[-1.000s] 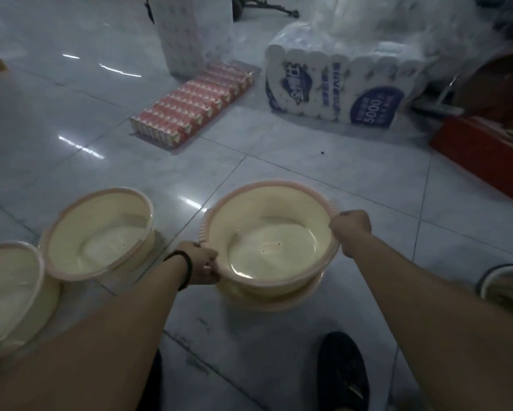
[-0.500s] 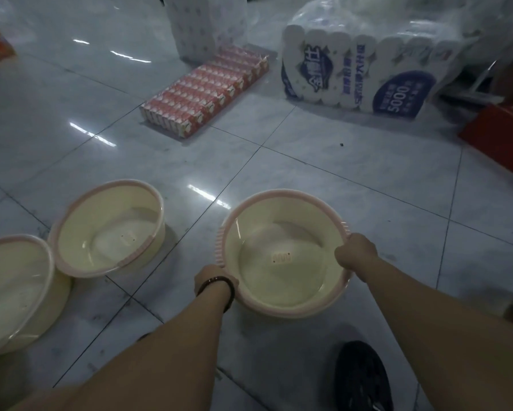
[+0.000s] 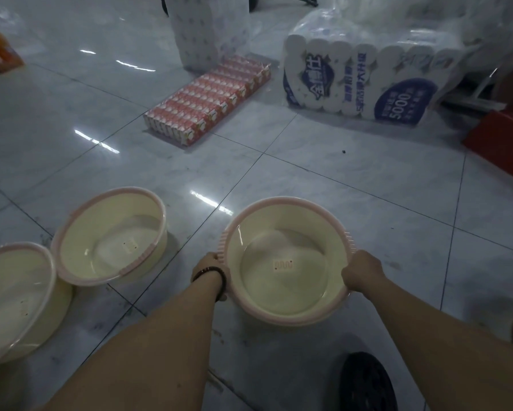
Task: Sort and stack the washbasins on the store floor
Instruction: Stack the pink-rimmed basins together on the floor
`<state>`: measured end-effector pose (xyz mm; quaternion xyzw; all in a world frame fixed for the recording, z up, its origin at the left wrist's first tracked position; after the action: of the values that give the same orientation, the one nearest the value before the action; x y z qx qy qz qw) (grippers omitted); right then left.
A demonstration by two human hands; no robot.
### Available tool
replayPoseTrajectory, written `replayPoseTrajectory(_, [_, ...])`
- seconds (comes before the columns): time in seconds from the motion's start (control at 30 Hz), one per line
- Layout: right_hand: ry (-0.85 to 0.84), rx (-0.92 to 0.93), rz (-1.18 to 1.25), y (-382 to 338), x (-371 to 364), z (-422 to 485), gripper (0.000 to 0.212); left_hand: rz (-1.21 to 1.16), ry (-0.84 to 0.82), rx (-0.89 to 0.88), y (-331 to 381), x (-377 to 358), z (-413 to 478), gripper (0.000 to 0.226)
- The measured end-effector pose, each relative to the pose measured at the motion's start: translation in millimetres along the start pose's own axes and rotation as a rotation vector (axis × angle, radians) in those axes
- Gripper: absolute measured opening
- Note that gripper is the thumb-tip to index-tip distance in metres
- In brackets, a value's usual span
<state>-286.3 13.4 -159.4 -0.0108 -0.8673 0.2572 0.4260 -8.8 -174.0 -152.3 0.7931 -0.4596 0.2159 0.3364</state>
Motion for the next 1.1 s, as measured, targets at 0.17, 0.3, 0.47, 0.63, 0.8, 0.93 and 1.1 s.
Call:
replayPoseTrajectory(0.17, [-0.009,0.003,-0.175,5,6,-2,0.025,0.015,0.101,0.029,-7,-8,38,0.024])
replayPoseTrajectory(0.3, [-0.001,0.007,-0.194,-1,6,-9,0.019,0.054,0.096,0.014,-4,4,13,0.009])
replayPoseTrajectory(0.47, [-0.013,0.013,-0.101,-5,4,-20,0.003,0.078,0.096,0.035,0,9,12,0.017])
replayPoseTrajectory(0.63, [0.175,0.115,-0.085,-44,12,-43,0.037,0.361,-0.112,-0.035,6,29,-9,0.028])
replayPoseTrajectory(0.8, [0.034,0.46,0.153,-132,-33,-82,0.03,0.585,-0.199,-0.081,-27,117,8,0.048])
replayPoseTrajectory(0.93, [-0.251,0.498,0.271,-202,-110,-120,0.025,0.958,-0.01,-0.175,-62,180,38,0.034])
replayPoseTrajectory(1.1, [-0.499,0.383,0.353,-247,-218,-152,0.033,1.203,0.013,-0.114,-103,213,99,0.031])
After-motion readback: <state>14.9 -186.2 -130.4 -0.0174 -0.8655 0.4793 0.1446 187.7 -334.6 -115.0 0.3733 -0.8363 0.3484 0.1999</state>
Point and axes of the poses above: each hand's wrist, its own z-axis towards the middle knuckle, its own x-axis out of the back of the hand, y = z × x, the point moved 2 cm from there along z, towards the middle knuckle, and after that the axes turned 13 degrees about z, right-handed, at the moved point
